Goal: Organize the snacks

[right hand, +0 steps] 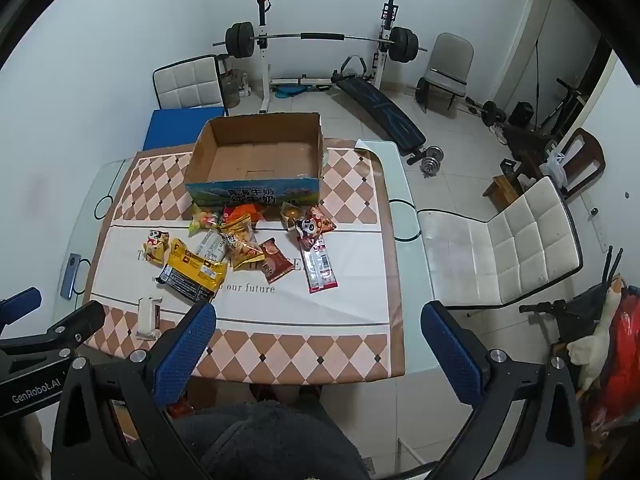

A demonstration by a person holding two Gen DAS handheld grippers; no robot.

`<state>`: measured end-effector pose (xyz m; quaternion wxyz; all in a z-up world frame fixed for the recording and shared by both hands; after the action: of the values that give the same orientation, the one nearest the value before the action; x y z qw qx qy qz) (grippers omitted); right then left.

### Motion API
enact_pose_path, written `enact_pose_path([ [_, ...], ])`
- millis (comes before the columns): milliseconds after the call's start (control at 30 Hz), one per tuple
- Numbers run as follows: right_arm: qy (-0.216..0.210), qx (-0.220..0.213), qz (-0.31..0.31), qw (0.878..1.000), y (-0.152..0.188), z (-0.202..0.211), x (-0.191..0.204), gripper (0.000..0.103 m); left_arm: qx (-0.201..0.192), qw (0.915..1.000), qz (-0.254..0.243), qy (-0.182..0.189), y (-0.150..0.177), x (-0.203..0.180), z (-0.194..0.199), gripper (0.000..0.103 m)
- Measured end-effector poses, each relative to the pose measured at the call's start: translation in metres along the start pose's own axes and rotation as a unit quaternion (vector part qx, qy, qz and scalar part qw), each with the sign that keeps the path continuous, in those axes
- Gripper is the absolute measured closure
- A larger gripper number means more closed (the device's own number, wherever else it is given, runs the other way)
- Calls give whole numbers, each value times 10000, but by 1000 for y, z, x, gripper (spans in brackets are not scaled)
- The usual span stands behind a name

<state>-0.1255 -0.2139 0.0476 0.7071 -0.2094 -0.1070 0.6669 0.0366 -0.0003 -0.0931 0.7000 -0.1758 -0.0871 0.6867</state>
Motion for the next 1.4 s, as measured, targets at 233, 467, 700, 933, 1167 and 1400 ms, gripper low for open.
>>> enact_pose_path([
  [233,-9,20,1,10000,-1,0,1,0,-34,10000,3,-37,-2,4,1,0],
  [467,-28,39,8,10000,1,-3,7,0,-36,10000,-9,-71,0,2,1,0],
  [700,-32,52,9,10000,0,-3,4,0,-44,10000,-15,-74,-1,2,1,0],
  [933,-51,50,-5,10000,-1,-2,8,0,-62,10000,-32,-69,-10,5,5,0],
  [1167,-78,47,-33,10000,1,-4,12,0,-77,9999,-58,-70,-14,-3,5,0],
  [1400,-88,44,-40,9999,0,1,10,0,-106,9999,-82,-54,-12,-9,9,0],
])
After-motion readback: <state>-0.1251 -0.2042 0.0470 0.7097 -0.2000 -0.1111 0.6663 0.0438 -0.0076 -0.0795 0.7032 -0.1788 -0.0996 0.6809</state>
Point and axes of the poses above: each gripper's, at about its wrist camera, not at the fingertips, and z roughly against the way its jaws point, x to its left, y to its underside, the point moved 10 cm from there along -z, roughly the way its jaws point, and after that the axes turned 7 degrees about y, right-handed, at the moved point
